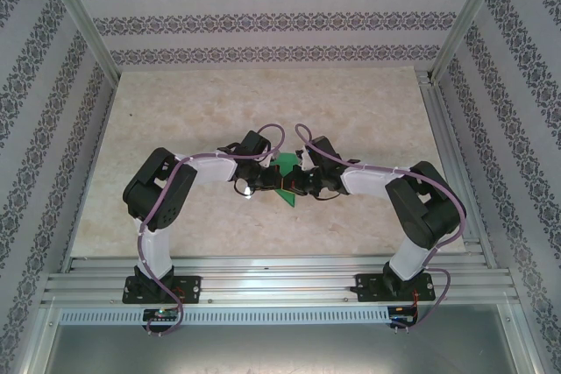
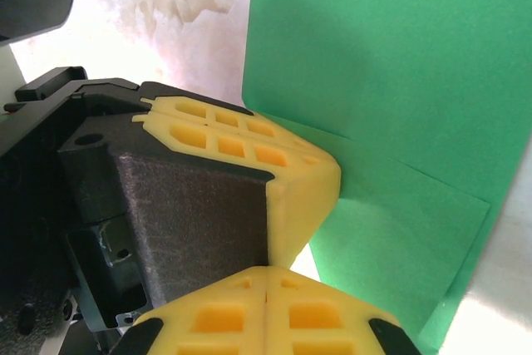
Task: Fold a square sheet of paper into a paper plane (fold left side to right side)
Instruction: Third fold the triangle at the center of the table.
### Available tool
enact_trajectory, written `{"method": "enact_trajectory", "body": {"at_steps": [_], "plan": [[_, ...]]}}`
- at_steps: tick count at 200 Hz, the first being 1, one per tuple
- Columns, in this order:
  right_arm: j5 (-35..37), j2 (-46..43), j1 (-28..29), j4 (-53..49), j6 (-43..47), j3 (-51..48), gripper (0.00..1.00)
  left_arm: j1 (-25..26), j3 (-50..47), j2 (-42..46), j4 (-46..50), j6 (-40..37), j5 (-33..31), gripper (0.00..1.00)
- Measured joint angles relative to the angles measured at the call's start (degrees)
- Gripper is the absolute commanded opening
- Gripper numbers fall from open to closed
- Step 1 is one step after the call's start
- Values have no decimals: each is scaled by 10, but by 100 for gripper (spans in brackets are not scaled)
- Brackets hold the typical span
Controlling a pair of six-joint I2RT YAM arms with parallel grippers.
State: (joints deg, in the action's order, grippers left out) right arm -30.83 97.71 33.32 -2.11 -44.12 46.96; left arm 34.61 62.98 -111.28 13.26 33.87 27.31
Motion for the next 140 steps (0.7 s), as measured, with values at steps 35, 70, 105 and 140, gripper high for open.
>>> {"method": "enact_trajectory", "body": {"at_steps": [35, 70, 105, 140], "plan": [[0, -5, 0, 23, -8, -33, 4, 0, 1, 0, 0, 0, 0, 7], [0, -4, 1, 17, -10, -51, 4, 1, 2, 0, 0, 0, 0, 6], [2, -4, 0, 6, -5, -52, 5, 1, 2, 0, 0, 0, 0, 6], [5, -1, 0, -6, 5, -56, 5, 1, 2, 0, 0, 0, 0, 6]]}}
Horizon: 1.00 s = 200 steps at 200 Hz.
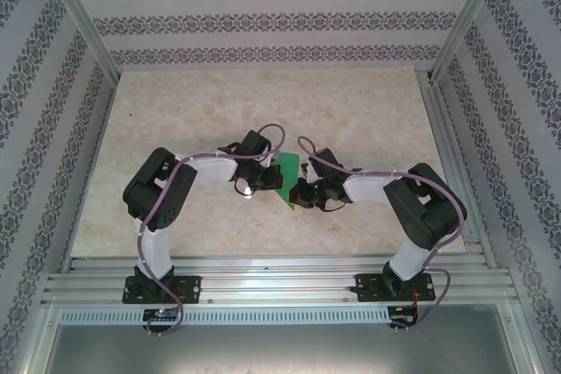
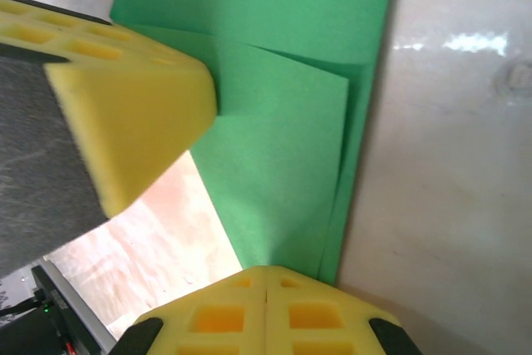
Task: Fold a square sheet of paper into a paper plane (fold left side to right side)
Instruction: Third fold the triangle at the center of the table.
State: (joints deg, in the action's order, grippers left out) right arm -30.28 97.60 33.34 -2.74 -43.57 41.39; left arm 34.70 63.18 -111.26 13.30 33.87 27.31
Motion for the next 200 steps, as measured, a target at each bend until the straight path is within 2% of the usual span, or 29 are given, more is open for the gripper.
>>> {"method": "enact_trajectory", "body": {"at_steps": [71, 107, 144, 200], "plan": [[2, 1, -6, -5, 13, 0, 5, 3, 0, 1, 0, 0, -6, 6], [21, -45, -12, -52, 16, -9, 5, 4, 0, 1, 0, 0, -7, 5], [17, -86, -4, -48, 0, -13, 6, 4, 0, 2, 0, 0, -7, 5], [8, -59, 22, -19, -20, -12, 5, 6, 3, 2, 6, 0, -13, 5]]}}
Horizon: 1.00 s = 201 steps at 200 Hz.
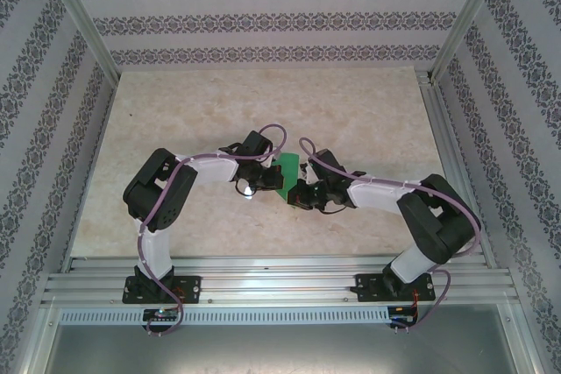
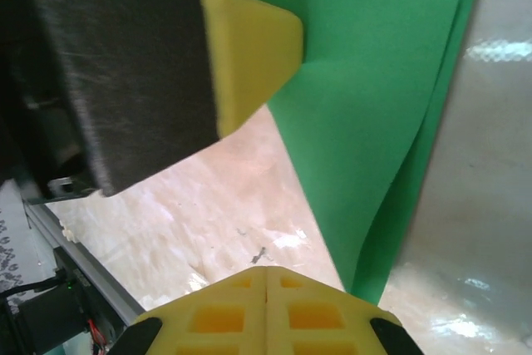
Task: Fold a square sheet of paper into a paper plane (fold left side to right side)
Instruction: Third fold the triangle at the center of the table.
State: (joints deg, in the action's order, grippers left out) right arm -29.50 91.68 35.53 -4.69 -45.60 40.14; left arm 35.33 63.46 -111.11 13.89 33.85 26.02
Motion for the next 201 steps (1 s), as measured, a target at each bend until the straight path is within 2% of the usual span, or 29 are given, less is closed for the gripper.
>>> {"method": "enact_trajectory", "body": {"at_steps": [36, 80, 102, 129, 148, 179, 201], "plan": [[1, 40, 0, 0, 0, 1, 5, 0, 2, 0, 3, 0, 0, 5], [0, 46, -1, 3, -4, 1, 5, 1, 4, 0, 7, -2, -4, 7], [-7, 48, -4, 14, -11, -4, 5, 1, 6, 2, 14, -4, -5, 20], [-16, 49, -8, 38, -16, -17, 5, -1, 6, 26, 32, -5, -4, 25], [-20, 49, -8, 49, -21, -22, 5, -4, 5, 57, 40, -5, -4, 24], [-21, 48, -8, 54, -25, -24, 4, -8, 1, 118, 35, 0, 11, 14], [-21, 48, -8, 54, -26, -24, 4, -8, -14, 129, 15, 7, 34, 9]]}}
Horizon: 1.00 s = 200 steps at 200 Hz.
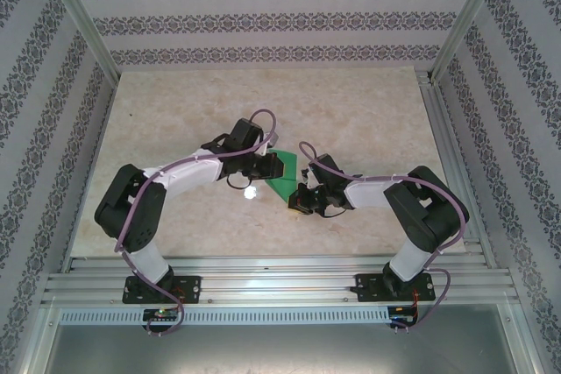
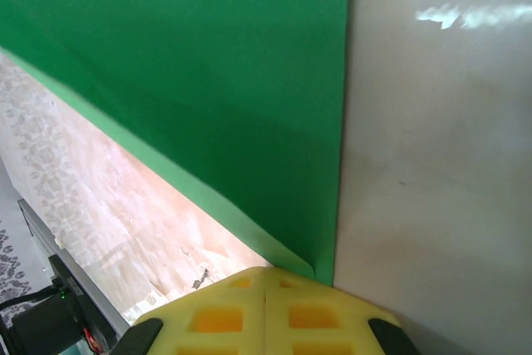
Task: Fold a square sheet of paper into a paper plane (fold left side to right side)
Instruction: Third fold the triangle at the center of the table.
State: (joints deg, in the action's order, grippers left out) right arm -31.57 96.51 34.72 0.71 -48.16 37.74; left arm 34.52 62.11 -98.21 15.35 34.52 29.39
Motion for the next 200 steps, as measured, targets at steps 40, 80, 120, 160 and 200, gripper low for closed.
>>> {"method": "enact_trajectory", "body": {"at_steps": [40, 80, 120, 160, 200], "plan": [[0, 0, 0, 0, 0, 0, 4, 9, -29, -33, -23, 7, 31, 7], [0, 0, 0, -1, 0, 0, 4, 16, -42, -58, -42, 20, 42, 6], [0, 0, 0, -2, 0, 0, 4, 24, -42, -77, -70, 27, 49, 6], [0, 0, 0, -2, 0, 0, 4, 32, -42, -83, -76, 32, 51, 6], [2, 0, 0, -9, 1, 4, 4, 32, -42, -94, -78, 31, 39, 5]]}}
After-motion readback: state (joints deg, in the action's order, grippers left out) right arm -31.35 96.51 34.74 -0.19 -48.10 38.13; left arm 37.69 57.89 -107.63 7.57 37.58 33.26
